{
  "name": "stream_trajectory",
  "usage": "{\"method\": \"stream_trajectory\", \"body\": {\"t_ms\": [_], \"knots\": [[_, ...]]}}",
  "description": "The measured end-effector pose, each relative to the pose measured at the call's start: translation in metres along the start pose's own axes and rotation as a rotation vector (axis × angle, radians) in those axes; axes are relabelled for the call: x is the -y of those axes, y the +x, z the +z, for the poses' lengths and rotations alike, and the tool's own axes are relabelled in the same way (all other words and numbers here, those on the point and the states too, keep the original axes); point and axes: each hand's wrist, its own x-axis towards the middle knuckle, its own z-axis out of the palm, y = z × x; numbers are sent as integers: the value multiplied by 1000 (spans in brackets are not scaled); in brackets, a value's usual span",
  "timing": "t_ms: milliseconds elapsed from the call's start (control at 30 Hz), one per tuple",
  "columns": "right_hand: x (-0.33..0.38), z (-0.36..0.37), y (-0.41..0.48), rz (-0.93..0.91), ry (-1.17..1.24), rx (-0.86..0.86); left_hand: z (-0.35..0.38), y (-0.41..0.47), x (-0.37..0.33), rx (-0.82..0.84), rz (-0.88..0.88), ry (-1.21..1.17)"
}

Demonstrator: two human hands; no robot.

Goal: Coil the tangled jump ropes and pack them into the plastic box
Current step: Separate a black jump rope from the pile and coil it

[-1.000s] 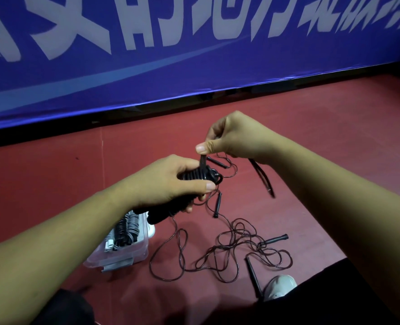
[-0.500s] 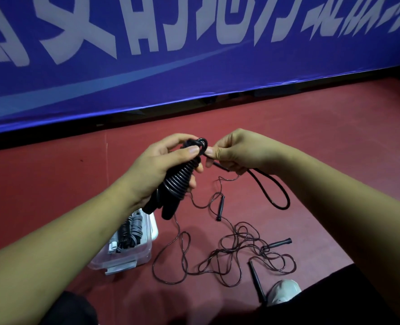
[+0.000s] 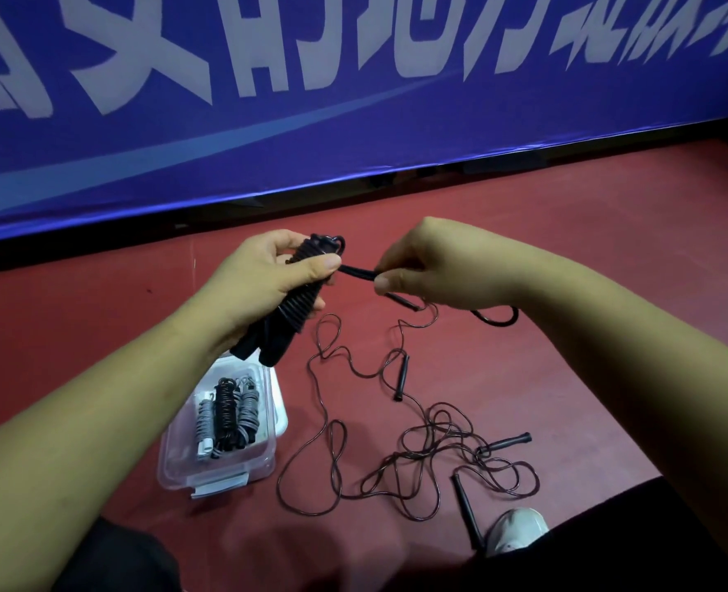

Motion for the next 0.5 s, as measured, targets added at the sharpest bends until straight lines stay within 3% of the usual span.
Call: {"method": "stream_trajectory", "body": {"t_ms": [167, 300, 500], "knots": [[14, 2, -4, -80, -182, -25, -5, 4, 12, -56, 179, 575], [21, 3, -2, -164, -236, -79, 1, 0, 13, 50, 254, 854], [14, 2, 2, -176, -102, -207, 19, -14, 6, 219, 272, 934]]}}
